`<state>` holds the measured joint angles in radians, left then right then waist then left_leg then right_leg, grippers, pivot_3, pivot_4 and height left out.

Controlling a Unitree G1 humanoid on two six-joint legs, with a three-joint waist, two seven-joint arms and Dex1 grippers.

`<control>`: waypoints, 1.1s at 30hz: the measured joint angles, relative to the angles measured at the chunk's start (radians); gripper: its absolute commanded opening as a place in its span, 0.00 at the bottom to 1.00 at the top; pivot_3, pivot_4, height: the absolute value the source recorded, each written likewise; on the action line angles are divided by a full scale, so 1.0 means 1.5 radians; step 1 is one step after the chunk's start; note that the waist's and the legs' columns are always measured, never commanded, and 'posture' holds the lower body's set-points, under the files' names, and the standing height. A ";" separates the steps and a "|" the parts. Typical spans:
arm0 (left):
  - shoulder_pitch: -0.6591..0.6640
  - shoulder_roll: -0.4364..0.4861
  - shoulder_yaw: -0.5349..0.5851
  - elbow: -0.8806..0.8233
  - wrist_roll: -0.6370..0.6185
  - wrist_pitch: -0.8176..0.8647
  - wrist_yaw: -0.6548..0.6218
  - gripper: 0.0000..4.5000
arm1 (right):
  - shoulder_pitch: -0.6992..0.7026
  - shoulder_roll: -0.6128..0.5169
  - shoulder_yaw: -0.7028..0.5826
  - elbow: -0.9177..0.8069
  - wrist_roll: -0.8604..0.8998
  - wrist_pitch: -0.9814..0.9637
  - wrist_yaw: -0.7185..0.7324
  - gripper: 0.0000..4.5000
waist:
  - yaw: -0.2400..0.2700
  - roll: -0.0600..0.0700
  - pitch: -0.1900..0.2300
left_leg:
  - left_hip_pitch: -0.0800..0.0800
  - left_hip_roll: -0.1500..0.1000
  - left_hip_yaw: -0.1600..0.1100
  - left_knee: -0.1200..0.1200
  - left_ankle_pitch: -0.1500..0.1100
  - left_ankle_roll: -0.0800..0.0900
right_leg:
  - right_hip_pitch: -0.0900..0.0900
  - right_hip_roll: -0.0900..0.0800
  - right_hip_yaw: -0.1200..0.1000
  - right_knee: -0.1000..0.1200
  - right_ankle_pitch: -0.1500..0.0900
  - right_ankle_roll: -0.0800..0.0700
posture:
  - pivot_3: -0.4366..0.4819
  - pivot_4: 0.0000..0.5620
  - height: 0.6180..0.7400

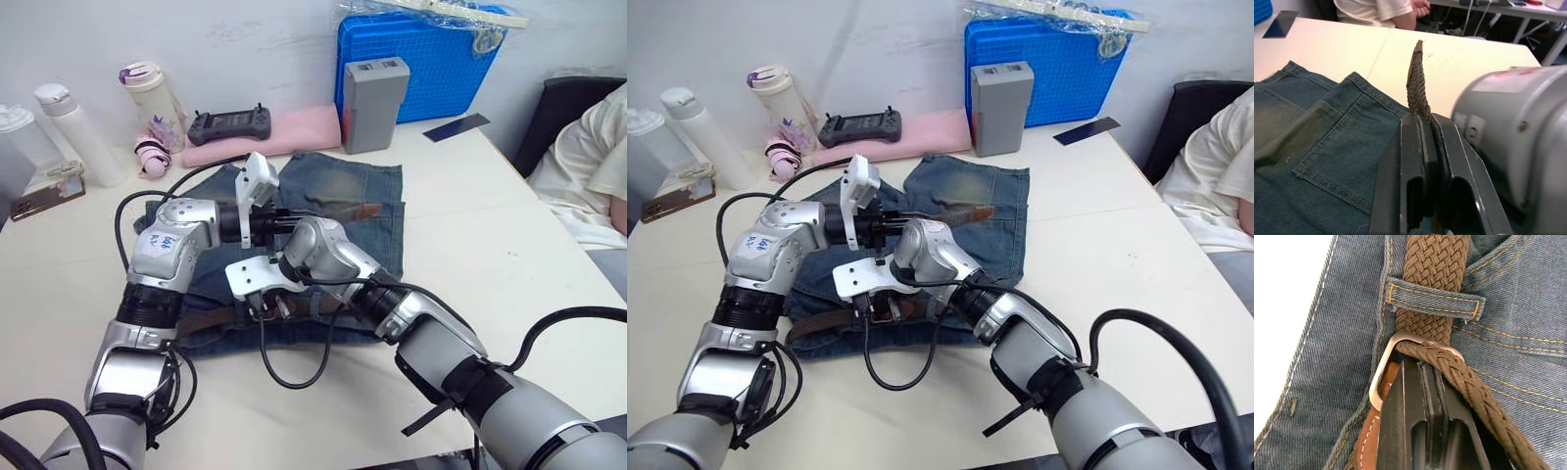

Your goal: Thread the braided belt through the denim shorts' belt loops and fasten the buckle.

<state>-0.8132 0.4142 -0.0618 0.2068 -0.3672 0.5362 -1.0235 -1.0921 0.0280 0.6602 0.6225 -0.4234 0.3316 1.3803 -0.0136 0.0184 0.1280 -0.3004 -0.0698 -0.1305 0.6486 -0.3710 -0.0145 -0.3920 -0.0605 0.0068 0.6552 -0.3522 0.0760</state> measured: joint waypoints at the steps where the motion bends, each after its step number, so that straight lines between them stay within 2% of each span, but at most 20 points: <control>1: 0.000 -0.005 0.002 0.002 0.004 0.000 0.004 0.00 | 0.000 -0.002 0.000 0.000 0.000 0.000 0.001 0.01 | 0.002 0.000 0.000 | 0.000 0.000 0.000 0.000 0.000 0.000 | 0.000 0.000 0.000 0.000 0.000 0.000 | 0.48 0.27 1.00; 5: 0.000 -0.003 0.011 0.000 0.006 0.000 0.013 0.00 | 0.003 -0.007 0.000 -0.011 -0.006 0.001 -0.001 0.01 | 0.007 0.000 0.000 | 0.000 0.000 -0.001 0.000 0.001 -0.001 | 0.000 0.000 0.000 0.000 0.000 0.000 | 0.48 0.27 1.00; 7: 0.017 0.039 0.027 -0.036 0.007 -0.003 0.017 0.00 | 0.034 -0.012 -0.010 -0.055 -0.007 0.001 -0.020 0.01 | 0.004 -0.001 0.000 | 0.000 0.000 -0.002 -0.001 0.001 -0.001 | -0.001 0.000 0.000 0.000 0.000 0.000 | 0.48 0.27 1.00; 12: 0.190 0.145 0.130 -0.160 0.033 -0.093 0.033 0.00 | 0.172 -0.033 -0.053 -0.215 0.022 0.013 -0.095 0.01 | -0.015 -0.001 0.002 | -0.004 0.000 -0.006 -0.003 0.000 -0.002 | -0.010 0.003 0.002 0.000 0.000 -0.001 | 0.48 0.27 1.00; 14: 0.279 0.177 0.162 -0.202 0.051 -0.144 0.038 0.00 | 0.209 -0.041 -0.062 -0.269 0.036 0.035 -0.111 0.01 | -0.017 -0.002 0.002 | -0.010 0.000 -0.007 -0.002 0.000 -0.002 | -0.015 0.003 0.001 0.000 0.000 -0.001 | 0.48 0.27 1.00; 20: 0.448 0.207 0.217 -0.266 0.083 -0.249 0.063 0.00 | 0.258 -0.067 -0.082 -0.358 0.074 0.086 -0.144 0.01 | -0.010 -0.003 0.006 | -0.014 -0.002 -0.009 -0.001 -0.002 0.001 | -0.016 0.002 0.000 -0.005 0.000 0.000 | 0.48 0.27 1.00; 23: 0.493 0.204 0.226 -0.282 0.084 -0.263 0.081 0.00 | 0.281 -0.080 -0.101 -0.407 0.100 0.114 -0.162 0.23 | -0.006 -0.007 0.011 | -0.016 -0.002 -0.010 -0.001 -0.002 0.002 | -0.016 0.001 -0.001 -0.005 0.000 0.000 | 0.48 0.27 1.00; 25: 0.499 0.197 0.227 -0.291 0.081 -0.263 0.096 0.00 | 0.299 -0.090 -0.118 -0.441 0.123 0.136 -0.172 0.42 | -0.002 -0.009 0.015 | -0.018 -0.003 -0.012 0.000 -0.002 0.001 | -0.017 0.001 -0.002 -0.005 0.000 0.000 | 0.48 0.27 1.00; 27: 0.499 0.195 0.227 -0.296 0.079 -0.262 0.109 0.00 | 0.316 -0.097 -0.137 -0.483 0.147 0.162 -0.184 0.65 | -0.002 -0.010 0.015 | -0.024 -0.003 -0.012 0.003 -0.002 0.002 | -0.023 0.001 -0.002 -0.003 0.001 0.000 | 0.48 0.27 1.00; 30: 0.503 0.193 0.228 -0.313 0.075 -0.258 0.124 0.00 | 0.350 -0.131 -0.159 -0.578 0.173 0.186 -0.201 0.98 | -0.005 -0.010 0.017 | -0.026 -0.003 -0.012 0.004 -0.002 0.002 | -0.025 0.001 -0.002 -0.002 0.001 0.000 | 0.48 0.27 1.00; 33: 0.509 0.192 0.236 -0.315 0.063 -0.256 0.133 0.00 | 0.398 -0.177 -0.167 -0.651 0.180 0.178 -0.226 0.99 | -0.009 -0.011 0.017 | -0.026 -0.003 -0.011 0.003 -0.002 0.002 | -0.024 0.001 -0.002 -0.003 0.001 0.000 | 0.48 0.27 1.00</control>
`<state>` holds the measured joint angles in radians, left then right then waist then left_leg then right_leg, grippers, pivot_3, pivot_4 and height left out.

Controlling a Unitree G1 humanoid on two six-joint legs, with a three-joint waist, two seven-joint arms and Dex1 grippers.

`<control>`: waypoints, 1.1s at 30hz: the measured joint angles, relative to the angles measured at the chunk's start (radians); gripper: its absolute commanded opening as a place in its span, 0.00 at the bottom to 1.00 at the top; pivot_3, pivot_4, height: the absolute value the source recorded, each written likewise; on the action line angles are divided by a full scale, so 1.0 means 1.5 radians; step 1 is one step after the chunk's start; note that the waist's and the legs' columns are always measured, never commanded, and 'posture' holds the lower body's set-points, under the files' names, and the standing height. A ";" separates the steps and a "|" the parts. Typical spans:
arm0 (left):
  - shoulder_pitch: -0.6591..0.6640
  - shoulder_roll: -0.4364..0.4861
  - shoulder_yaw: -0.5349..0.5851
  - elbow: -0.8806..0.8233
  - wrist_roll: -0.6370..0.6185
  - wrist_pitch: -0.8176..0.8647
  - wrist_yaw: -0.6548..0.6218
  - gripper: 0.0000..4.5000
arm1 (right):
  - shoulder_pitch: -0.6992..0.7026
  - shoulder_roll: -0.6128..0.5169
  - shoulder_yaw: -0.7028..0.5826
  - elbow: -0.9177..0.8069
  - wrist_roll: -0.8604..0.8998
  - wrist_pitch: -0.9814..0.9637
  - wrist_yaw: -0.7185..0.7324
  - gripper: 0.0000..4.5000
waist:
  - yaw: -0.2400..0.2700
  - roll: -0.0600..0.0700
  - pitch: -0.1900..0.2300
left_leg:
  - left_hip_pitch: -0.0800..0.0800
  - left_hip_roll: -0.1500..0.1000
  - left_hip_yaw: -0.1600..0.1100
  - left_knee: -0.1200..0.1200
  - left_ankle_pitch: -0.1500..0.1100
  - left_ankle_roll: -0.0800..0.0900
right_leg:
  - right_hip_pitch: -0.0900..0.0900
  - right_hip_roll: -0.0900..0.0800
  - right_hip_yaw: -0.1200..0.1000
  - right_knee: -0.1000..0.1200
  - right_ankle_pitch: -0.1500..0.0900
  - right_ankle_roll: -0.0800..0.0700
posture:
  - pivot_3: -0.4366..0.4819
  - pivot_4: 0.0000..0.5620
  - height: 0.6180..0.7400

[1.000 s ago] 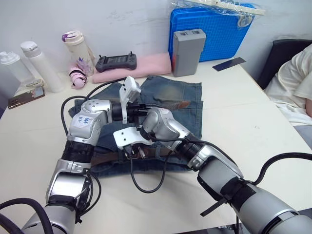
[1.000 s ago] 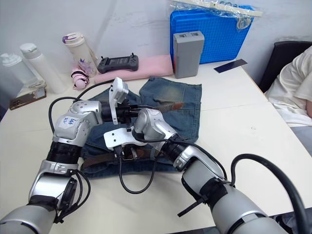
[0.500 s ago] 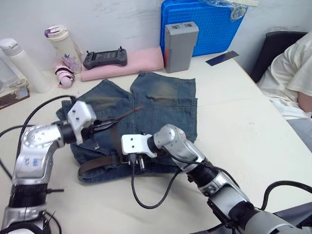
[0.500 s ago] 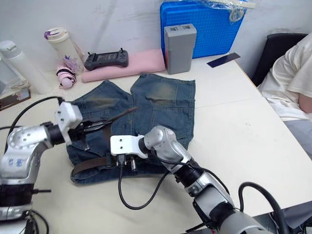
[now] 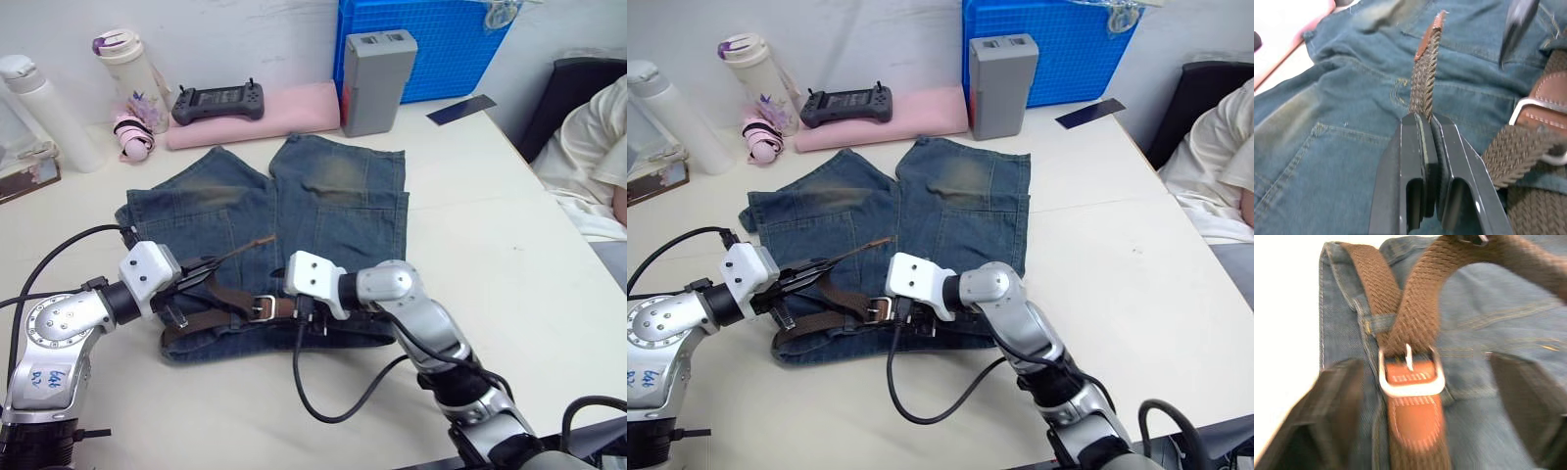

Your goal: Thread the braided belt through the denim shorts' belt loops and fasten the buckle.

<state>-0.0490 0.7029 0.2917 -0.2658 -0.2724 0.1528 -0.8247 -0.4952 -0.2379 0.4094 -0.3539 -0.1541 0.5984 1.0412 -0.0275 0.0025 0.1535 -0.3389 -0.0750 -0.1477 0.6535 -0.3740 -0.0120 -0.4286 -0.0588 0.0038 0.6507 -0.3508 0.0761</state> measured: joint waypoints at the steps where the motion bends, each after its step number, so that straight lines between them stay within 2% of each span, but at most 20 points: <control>1: 0.002 -0.001 0.002 0.000 -0.004 0.002 0.002 0.00 | 0.023 -0.015 0.001 -0.017 -0.001 -0.014 -0.013 0.99 | -0.001 0.000 0.000 | 0.000 0.000 0.000 0.000 0.000 0.000 | 0.000 0.000 0.000 0.000 0.000 0.000 | 0.48 0.27 1.00; 5: 0.006 -0.006 0.003 -0.007 -0.027 0.027 0.014 0.00 | 0.076 -0.050 0.030 -0.023 -0.036 -0.092 -0.082 0.99 | -0.001 -0.001 0.001 | 0.001 0.000 0.000 0.000 0.000 0.000 | 0.000 0.000 0.000 0.002 0.000 0.000 | 0.48 0.27 1.00; 10: 0.003 -0.007 0.006 -0.016 -0.049 0.053 0.025 0.00 | 0.084 -0.050 0.043 -0.020 -0.055 -0.146 -0.146 0.99 | 0.000 -0.001 0.002 | 0.001 0.000 0.000 0.003 0.000 0.000 | 0.000 0.000 0.001 0.003 0.000 0.000 | 0.48 0.27 1.00; 25: -0.018 -0.006 0.032 -0.021 -0.100 0.111 0.049 0.00 | 0.077 -0.068 0.105 0.043 -0.139 -0.278 -0.227 0.99 | 0.000 -0.002 0.002 | 0.001 0.000 0.001 0.004 0.000 0.000 | 0.000 0.000 0.001 0.004 0.000 0.000 | 0.48 0.27 1.00; 33: -0.044 0.005 0.040 -0.021 -0.114 0.137 0.055 0.00 | 0.084 -0.053 0.114 0.046 -0.187 -0.297 -0.291 0.99 | 0.000 -0.002 0.002 | 0.001 0.000 0.001 0.006 0.000 0.000 | 0.001 0.001 0.001 0.006 0.000 0.000 | 0.48 0.27 1.00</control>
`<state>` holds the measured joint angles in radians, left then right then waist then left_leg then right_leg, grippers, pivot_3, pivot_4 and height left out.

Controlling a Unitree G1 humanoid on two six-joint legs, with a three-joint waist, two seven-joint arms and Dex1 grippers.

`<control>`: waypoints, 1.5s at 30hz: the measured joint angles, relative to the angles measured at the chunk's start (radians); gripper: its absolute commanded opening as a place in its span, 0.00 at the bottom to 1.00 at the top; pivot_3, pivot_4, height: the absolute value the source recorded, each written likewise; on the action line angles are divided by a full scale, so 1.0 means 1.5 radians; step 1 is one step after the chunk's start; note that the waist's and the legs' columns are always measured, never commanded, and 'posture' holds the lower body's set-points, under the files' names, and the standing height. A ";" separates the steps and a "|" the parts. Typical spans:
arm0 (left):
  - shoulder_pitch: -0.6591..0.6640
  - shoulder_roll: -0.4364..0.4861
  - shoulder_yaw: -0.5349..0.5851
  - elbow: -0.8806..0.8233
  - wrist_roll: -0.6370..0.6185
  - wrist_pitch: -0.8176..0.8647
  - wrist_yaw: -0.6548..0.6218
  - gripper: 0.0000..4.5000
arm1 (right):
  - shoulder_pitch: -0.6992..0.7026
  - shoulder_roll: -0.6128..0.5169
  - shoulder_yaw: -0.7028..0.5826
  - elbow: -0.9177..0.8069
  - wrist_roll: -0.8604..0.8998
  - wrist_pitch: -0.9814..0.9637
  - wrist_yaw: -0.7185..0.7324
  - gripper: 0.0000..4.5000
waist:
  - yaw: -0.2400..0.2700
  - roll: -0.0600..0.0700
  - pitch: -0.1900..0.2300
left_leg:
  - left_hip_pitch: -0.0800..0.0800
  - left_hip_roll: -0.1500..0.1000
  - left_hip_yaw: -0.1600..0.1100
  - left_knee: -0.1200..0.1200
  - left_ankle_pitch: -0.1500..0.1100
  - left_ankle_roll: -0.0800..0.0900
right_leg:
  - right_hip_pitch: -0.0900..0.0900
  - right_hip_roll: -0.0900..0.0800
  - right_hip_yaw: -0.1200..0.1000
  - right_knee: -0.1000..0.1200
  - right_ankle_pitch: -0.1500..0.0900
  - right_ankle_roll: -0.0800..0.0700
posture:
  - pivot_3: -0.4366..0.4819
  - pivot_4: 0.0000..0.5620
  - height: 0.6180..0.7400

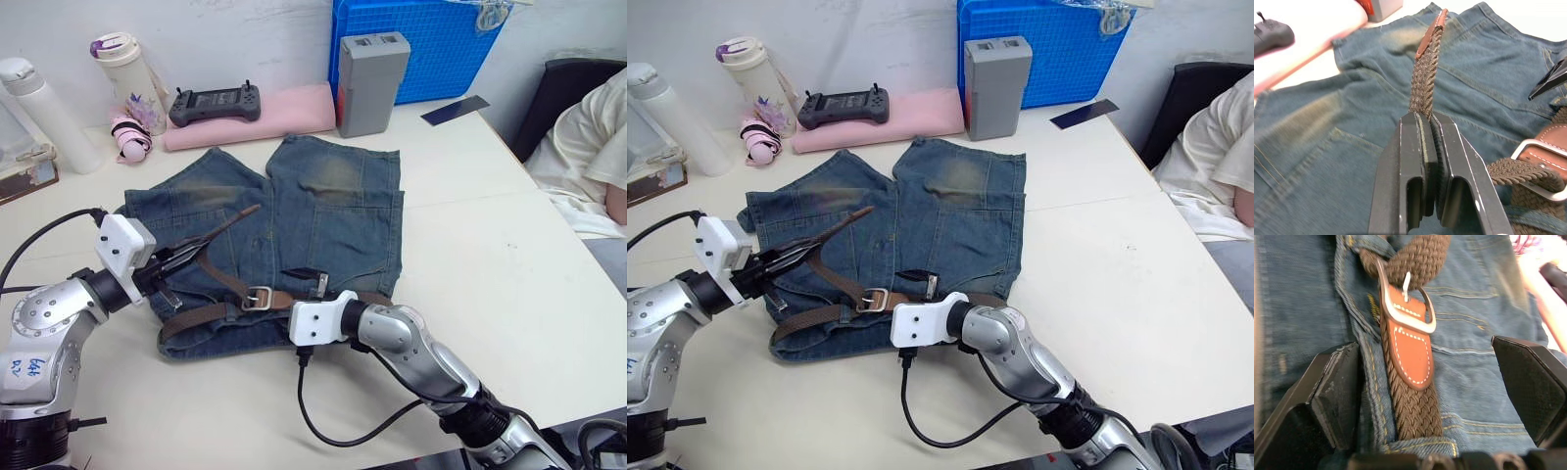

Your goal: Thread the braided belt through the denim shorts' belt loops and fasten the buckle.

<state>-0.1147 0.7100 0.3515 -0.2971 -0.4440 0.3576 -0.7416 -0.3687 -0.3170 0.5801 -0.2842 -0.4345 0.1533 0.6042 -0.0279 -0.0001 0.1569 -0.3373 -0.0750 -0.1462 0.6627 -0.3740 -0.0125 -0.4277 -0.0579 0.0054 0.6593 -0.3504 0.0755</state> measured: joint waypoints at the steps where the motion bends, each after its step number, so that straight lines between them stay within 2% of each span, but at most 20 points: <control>1: 0.000 0.000 0.000 0.000 0.000 0.002 0.000 0.00 | 0.000 0.001 0.000 0.000 -0.002 0.000 -0.003 0.99 | 0.000 0.000 0.000 | 0.000 0.000 0.000 0.000 0.000 0.000 | 0.000 0.000 0.000 0.000 0.000 0.000 | 0.48 0.27 1.00; 19: 0.000 -0.002 -0.004 0.000 0.000 0.005 0.005 0.00 | 0.028 0.005 -0.014 -0.005 -0.013 0.019 -0.018 0.99 | 0.000 0.000 0.000 | 0.000 0.000 0.000 0.000 0.000 0.000 | 0.000 0.000 0.000 0.000 0.000 0.000 | 0.48 0.27 1.00; 24: 0.000 -0.005 -0.005 0.000 0.000 0.005 0.008 0.00 | 0.031 0.005 -0.016 -0.005 -0.010 0.018 -0.018 0.99 | 0.000 0.000 0.000 | 0.000 0.000 0.000 0.000 0.000 0.000 | 0.000 0.000 0.000 0.000 0.000 0.000 | 0.48 0.27 0.96; 25: -0.002 -0.007 -0.007 0.000 0.000 0.005 0.010 0.00 | 0.031 0.005 -0.018 -0.005 -0.010 0.018 -0.016 0.99 | -0.005 0.000 0.000 | -0.001 -0.004 -0.009 -0.001 0.002 0.000 | 0.005 -0.004 -0.007 0.003 0.000 0.000 | 0.48 0.27 0.95; 26: -0.003 -0.008 -0.011 0.000 0.000 0.005 0.012 0.00 | 0.031 0.003 -0.024 -0.005 -0.010 0.018 -0.013 0.99 | -0.011 0.000 0.000 | 0.000 -0.012 -0.025 -0.002 0.006 0.000 | 0.012 -0.012 -0.021 0.002 -0.002 -0.001 | 0.48 0.27 0.95; 28: -0.002 -0.010 -0.011 0.000 0.000 0.005 0.013 0.00 | 0.031 0.003 -0.027 -0.005 -0.007 0.018 -0.013 0.99 | -0.012 0.000 0.000 | -0.001 -0.025 -0.050 -0.004 0.013 0.000 | 0.015 -0.022 -0.033 0.001 -0.004 0.002 | 0.48 0.27 0.95; 30: -0.002 -0.011 -0.011 0.000 0.000 0.005 0.014 0.00 | 0.029 0.007 -0.028 -0.005 -0.006 0.018 -0.013 0.99 | 0.002 0.000 0.000 | -0.001 -0.025 -0.043 -0.003 0.013 0.000 | 0.012 -0.022 -0.026 0.000 -0.004 0.002 | 0.48 0.27 0.95; 38: -0.002 -0.011 -0.011 0.000 0.000 0.004 0.019 0.00 | 0.029 0.003 -0.028 -0.005 -0.005 0.013 -0.005 0.99 | 0.000 -0.001 0.000 | 0.001 -0.021 -0.033 -0.006 0.012 0.000 | 0.009 -0.017 -0.015 0.000 -0.003 0.003 | 0.48 0.27 0.93; 40: -0.002 -0.011 -0.011 0.000 0.000 0.004 0.019 0.00 | 0.029 -0.004 -0.028 -0.005 -0.005 0.011 -0.003 0.99 | -0.004 -0.001 0.000 | 0.000 -0.022 -0.037 -0.008 0.013 0.000 | 0.011 -0.018 -0.019 0.002 -0.003 0.003 | 0.48 0.27 0.91; 41: -0.002 -0.012 -0.011 0.000 0.000 0.004 0.019 0.00 | 0.030 -0.006 -0.028 -0.005 -0.005 0.010 -0.003 0.99 | -0.008 -0.001 0.000 | -0.003 -0.025 -0.043 -0.008 0.014 0.001 | 0.014 -0.022 -0.027 0.002 -0.004 0.003 | 0.48 0.27 0.90; 44: -0.002 -0.012 -0.011 0.000 0.000 0.004 0.019 0.00 | 0.030 -0.007 -0.029 -0.005 -0.004 0.005 -0.003 0.99 | -0.014 0.000 0.000 | -0.002 -0.036 -0.062 -0.007 0.020 0.002 | 0.020 -0.035 -0.044 0.002 -0.008 0.006 | 0.48 0.27 0.89; 45: -0.001 -0.012 -0.011 0.000 0.000 0.004 0.019 0.00 | 0.030 -0.006 -0.030 -0.005 -0.004 0.003 -0.003 0.99 | -0.012 -0.001 0.000 | -0.002 -0.036 -0.059 -0.007 0.020 0.002 | 0.019 -0.034 -0.039 0.002 -0.008 0.006 | 0.48 0.27 0.89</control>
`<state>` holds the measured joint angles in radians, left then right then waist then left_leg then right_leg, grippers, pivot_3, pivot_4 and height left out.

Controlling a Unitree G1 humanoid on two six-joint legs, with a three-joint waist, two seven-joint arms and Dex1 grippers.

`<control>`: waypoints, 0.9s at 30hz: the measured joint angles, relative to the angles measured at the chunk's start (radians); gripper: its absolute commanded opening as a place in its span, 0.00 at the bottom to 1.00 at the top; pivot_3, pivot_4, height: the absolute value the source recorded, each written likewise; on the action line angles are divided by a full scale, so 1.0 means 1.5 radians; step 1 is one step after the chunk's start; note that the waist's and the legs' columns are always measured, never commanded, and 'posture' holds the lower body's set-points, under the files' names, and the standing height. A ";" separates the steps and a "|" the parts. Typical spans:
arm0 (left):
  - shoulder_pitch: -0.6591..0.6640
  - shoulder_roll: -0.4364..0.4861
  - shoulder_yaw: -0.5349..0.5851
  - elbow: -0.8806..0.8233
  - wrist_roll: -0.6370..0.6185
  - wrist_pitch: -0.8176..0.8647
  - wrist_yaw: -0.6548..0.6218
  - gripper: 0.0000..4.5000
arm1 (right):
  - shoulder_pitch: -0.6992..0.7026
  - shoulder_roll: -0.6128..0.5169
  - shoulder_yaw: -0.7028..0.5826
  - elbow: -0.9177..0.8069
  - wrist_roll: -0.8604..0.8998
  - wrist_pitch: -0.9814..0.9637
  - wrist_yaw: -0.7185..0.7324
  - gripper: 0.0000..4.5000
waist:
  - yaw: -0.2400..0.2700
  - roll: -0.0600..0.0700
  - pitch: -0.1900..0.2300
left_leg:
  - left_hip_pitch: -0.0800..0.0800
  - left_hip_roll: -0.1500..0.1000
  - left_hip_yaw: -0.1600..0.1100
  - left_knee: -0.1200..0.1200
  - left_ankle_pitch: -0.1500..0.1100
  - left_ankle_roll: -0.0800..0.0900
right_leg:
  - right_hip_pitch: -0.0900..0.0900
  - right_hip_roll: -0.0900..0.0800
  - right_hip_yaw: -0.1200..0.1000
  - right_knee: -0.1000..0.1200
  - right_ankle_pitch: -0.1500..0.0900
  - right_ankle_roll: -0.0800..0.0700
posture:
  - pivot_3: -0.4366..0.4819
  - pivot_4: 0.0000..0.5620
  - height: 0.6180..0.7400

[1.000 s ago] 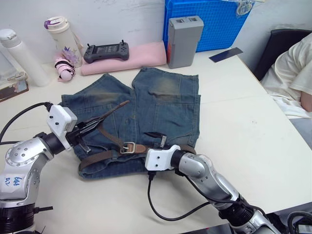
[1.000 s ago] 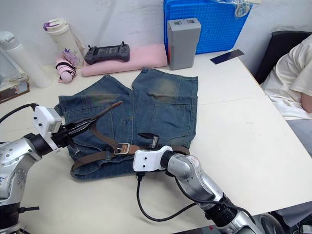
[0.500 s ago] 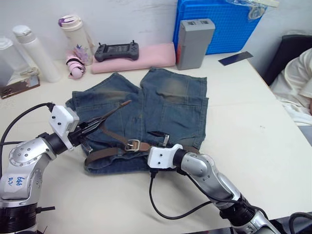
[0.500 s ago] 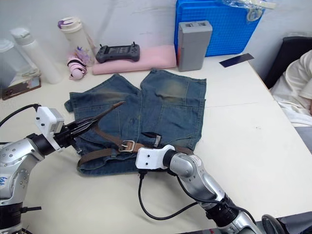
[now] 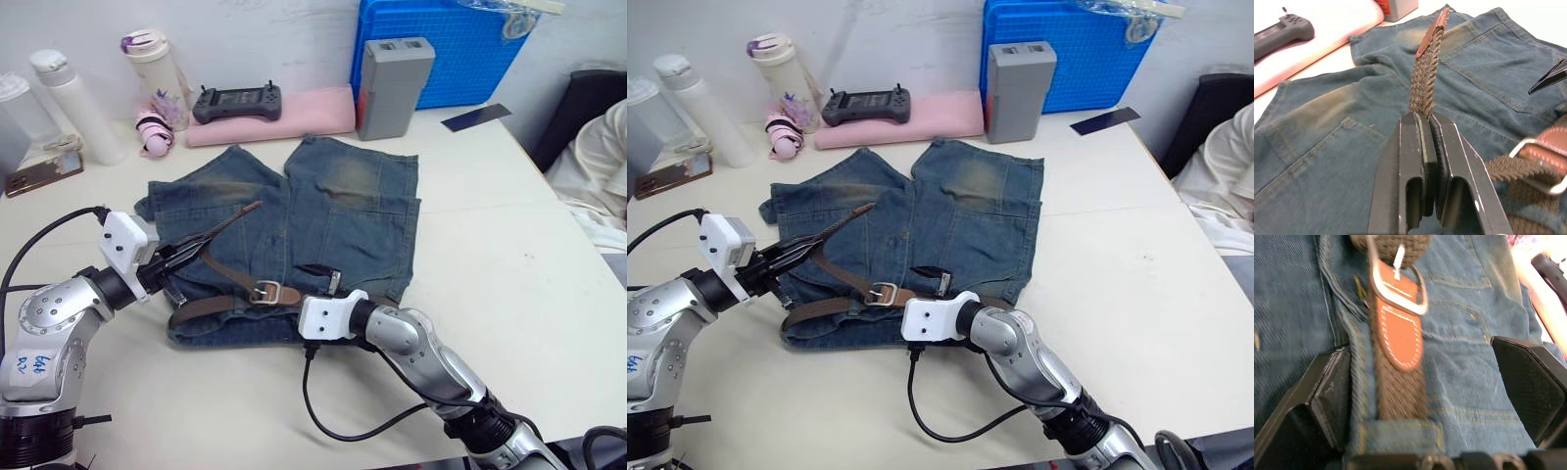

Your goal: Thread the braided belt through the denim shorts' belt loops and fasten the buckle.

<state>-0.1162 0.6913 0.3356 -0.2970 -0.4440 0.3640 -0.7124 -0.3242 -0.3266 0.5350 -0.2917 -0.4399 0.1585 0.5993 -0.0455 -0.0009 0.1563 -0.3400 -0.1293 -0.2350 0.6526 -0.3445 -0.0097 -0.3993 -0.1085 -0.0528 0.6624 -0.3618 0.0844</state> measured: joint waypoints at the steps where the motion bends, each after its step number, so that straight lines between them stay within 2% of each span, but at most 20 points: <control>1: 0.001 0.000 0.000 0.000 0.000 0.000 0.000 0.00 | 0.000 0.000 0.000 0.000 0.000 -0.001 0.000 0.99 | 0.006 0.000 0.000 | 0.000 0.000 0.002 0.000 0.000 0.000 | 0.000 0.000 0.002 -0.001 0.001 0.001 | 0.48 0.27 0.89; 7: 0.001 0.000 0.000 0.000 0.000 0.000 0.000 0.00 | 0.000 -0.006 0.000 0.000 -0.002 -0.021 -0.005 0.99 | 0.021 -0.001 0.000 | 0.000 0.002 0.012 -0.002 0.000 0.000 | -0.007 0.003 0.013 -0.001 0.001 0.002 | 0.48 0.27 0.89; 15: 0.000 -0.001 0.000 0.000 0.000 0.000 0.003 0.00 | 0.001 -0.013 -0.017 -0.009 -0.044 -0.057 -0.057 0.99 | 0.017 -0.001 0.000 | 0.001 0.005 0.019 -0.003 -0.001 0.000 | -0.010 0.007 0.022 0.000 0.002 0.002 | 0.48 0.27 0.89; 18: 0.000 -0.001 0.000 0.000 0.000 0.000 0.004 0.00 | 0.006 -0.013 -0.020 -0.018 -0.054 -0.061 -0.061 0.83 | 0.018 -0.001 0.000 | 0.001 0.005 0.020 -0.003 -0.001 0.001 | -0.010 0.007 0.022 0.000 0.002 0.002 | 0.48 0.27 0.89; 24: 0.000 -0.003 -0.001 0.000 0.000 0.000 0.005 0.00 | 0.020 -0.011 -0.019 -0.023 -0.066 -0.067 -0.060 0.21 | 0.018 -0.001 0.000 | 0.002 0.005 0.021 -0.003 -0.001 0.001 | -0.010 0.007 0.023 0.000 0.002 0.003 | 0.48 0.27 0.89; 27: -0.001 -0.003 -0.001 0.000 0.000 0.000 0.006 0.00 | 0.020 -0.011 -0.019 -0.023 -0.078 -0.073 -0.059 0.21 | 0.019 -0.001 0.000 | 0.002 0.005 0.021 -0.004 -0.001 0.001 | -0.010 0.008 0.023 0.000 0.002 0.003 | 0.48 0.27 0.89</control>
<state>-0.1178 0.6873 0.3343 -0.2966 -0.4440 0.3641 -0.7037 -0.2942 -0.3435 0.5072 -0.3259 -0.5575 0.0484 0.5102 -0.0173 -0.0027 0.1559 -0.3375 -0.1217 -0.2035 0.6473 -0.3461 -0.0083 -0.4149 -0.0971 -0.0178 0.6617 -0.3592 0.0884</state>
